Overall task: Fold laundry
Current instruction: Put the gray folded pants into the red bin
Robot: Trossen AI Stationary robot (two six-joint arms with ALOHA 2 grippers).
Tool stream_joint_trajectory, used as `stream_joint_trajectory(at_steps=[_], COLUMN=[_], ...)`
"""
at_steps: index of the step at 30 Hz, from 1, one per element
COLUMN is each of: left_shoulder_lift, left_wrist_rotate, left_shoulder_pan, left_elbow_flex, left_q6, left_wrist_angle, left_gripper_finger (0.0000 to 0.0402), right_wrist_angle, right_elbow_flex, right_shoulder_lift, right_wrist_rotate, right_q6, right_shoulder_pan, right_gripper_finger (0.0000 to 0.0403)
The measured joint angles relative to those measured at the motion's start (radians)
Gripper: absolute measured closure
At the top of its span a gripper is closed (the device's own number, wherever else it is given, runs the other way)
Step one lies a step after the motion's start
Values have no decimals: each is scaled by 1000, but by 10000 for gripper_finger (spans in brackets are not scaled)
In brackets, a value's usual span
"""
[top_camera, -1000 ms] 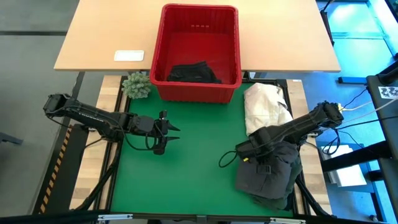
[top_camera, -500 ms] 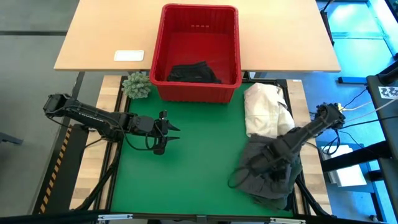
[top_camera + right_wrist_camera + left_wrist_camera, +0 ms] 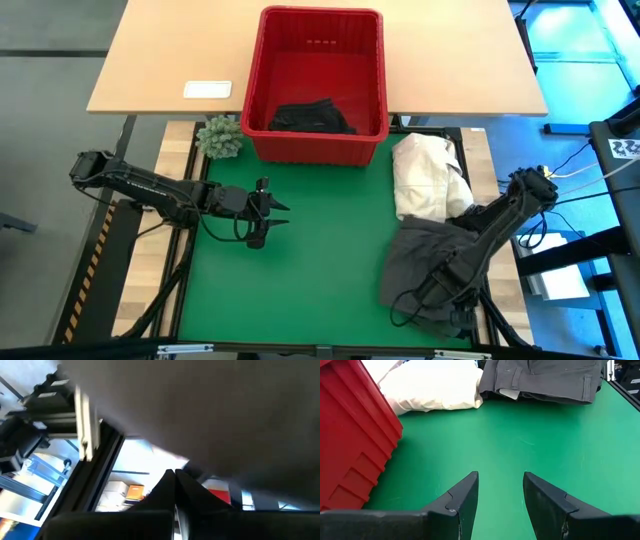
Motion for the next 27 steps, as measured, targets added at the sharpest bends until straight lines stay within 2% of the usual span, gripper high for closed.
stream_joint_trajectory(at_steps=[8,16,20,27], left_shoulder_lift=[0,0,0,0], left_wrist_rotate=[4,4,4,4], left_shoulder_pan=[0,0,0,0], left_elbow_flex=[0,0,0,0], left_q6=[-1,-1,0,24], left_wrist_angle=[0,0,1,46], left_gripper_finger=[253,253,253,253], right_wrist_angle=[244,461,546,566], right_elbow_flex=[-236,-402,-442,-447], right_shoulder_lift=[-2,-4,14,37], right_wrist_rotate=[-33,-45,-34,-33], right_q6=[51,56,64,21], right_shoulder_pan=[-2,-2,-2,-61], right_gripper_finger=[403,403,403,403])
